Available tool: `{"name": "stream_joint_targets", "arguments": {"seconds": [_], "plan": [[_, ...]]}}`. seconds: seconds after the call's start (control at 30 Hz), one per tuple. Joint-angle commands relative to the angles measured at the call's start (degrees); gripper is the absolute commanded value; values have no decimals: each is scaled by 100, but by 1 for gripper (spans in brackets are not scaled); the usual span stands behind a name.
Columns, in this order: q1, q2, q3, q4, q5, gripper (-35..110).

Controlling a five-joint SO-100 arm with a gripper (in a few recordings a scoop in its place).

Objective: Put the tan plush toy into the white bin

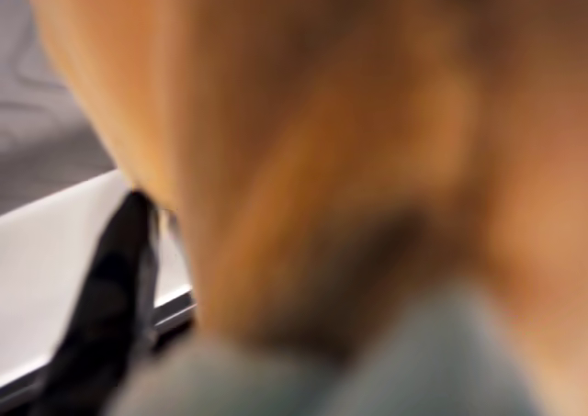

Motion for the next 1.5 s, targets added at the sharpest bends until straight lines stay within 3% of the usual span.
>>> {"name": "stream_joint_targets", "arguments": {"seconds": [0.0, 0.33, 0.77, 1.23, 1.47], "plan": [[18, 650, -44, 202, -62, 68], [545, 1749, -923, 1459, -26, 74], [598, 3472, -976, 1397, -70, 74], [2804, 4500, -281, 1397, 9, 74], [3173, 4702, -97, 1397, 18, 74]]}}
